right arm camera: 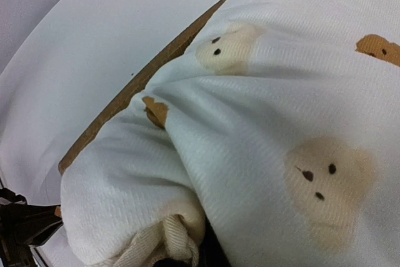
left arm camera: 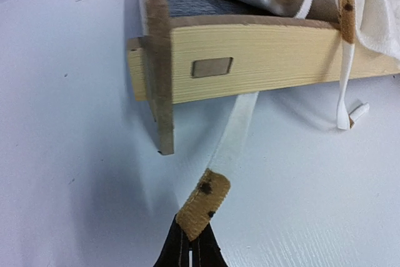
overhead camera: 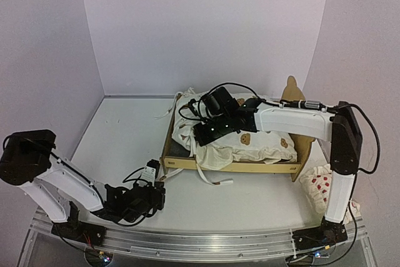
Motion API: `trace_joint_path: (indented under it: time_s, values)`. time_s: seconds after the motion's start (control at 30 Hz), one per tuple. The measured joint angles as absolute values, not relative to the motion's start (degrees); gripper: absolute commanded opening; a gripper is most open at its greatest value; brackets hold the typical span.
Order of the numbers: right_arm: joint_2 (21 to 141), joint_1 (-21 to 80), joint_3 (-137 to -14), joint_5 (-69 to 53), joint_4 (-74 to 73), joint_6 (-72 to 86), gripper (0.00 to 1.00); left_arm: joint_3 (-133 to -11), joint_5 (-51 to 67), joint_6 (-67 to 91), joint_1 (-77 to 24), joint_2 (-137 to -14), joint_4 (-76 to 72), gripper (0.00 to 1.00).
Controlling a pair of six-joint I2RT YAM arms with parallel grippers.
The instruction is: Set up the pet bed
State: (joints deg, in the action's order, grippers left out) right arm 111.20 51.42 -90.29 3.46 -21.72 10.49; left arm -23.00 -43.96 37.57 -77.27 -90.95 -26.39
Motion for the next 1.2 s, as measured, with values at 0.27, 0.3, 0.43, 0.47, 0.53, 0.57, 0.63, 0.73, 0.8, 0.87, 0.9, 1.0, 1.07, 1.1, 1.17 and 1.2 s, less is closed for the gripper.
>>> trace_joint_path:
  time_s: [0.27,0.3,0.43,0.47,0.53,0.57,0.63,0.73,0.8,0.87,0.9,1.0,1.07,1.1,1.17,1.2]
  values:
    - [117.0,51.4,-96.8,4.4,-22.0,13.0,0.08,-21.6,-45.3,51.1,-78.6,-73.6,-2.5,0.0]
    - [117.4,51.4,-97.2,4.4,-22.1,13.2,0.12,-21.5,-45.2,52.2,-78.8,-70.8,0.3,0.0]
    - [118.2,51.5,-97.4,4.4,-22.2,13.7,0.25,-21.3,-44.1,53.1,-79.2,-59.9,7.0,0.0]
    - [118.2,51.5,-97.4,4.4,-22.3,13.8,0.28,-21.3,-43.5,52.4,-79.2,-57.4,7.8,0.0]
    - [118.2,51.8,-97.4,4.3,-22.4,13.7,0.34,-21.5,-42.1,50.7,-79.2,-53.3,9.0,0.0]
    - [118.2,52.0,-97.4,4.1,-22.5,13.7,0.38,-21.9,-41.4,49.4,-79.2,-52.1,9.8,0.0]
    - [118.2,52.5,-97.4,3.8,-23.1,13.3,0.45,-23.6,-39.9,47.0,-79.3,-51.4,11.0,0.0]
    - [118.2,53.2,-98.2,3.2,-25.5,12.5,0.55,-27.3,-38.5,43.6,-79.4,-53.0,12.6,0.0]
    - [118.1,53.8,-98.9,2.8,-27.3,12.0,0.61,-30.3,-38.1,41.3,-79.5,-54.8,13.7,0.0]
    - [117.5,54.3,-99.0,2.7,-29.1,11.8,0.66,-33.5,-37.9,39.2,-79.5,-56.7,14.8,0.0]
    - [117.0,54.5,-99.0,2.6,-30.1,11.8,0.68,-35.3,-37.9,38.0,-79.5,-57.7,15.2,0.0]
    - [114.9,54.9,-98.9,2.6,-32.9,12.1,0.74,-40.5,-38.0,34.9,-79.5,-60.8,16.5,0.0]
    - [112.5,55.0,-98.3,2.7,-34.8,12.3,0.76,-44.1,-38.4,32.6,-79.5,-63.0,17.7,0.0]
    - [111.3,55.0,-98.0,2.9,-35.4,12.4,0.76,-45.4,-38.7,31.7,-79.5,-63.8,18.0,0.0]
    - [108.2,55.0,-96.8,3.6,-36.3,12.9,0.76,-48.3,-39.1,29.4,-79.4,-65.4,18.7,0.0]
    - [106.9,55.0,-95.9,4.1,-36.6,13.2,0.74,-49.6,-39.2,28.3,-79.5,-66.0,19.1,0.0]
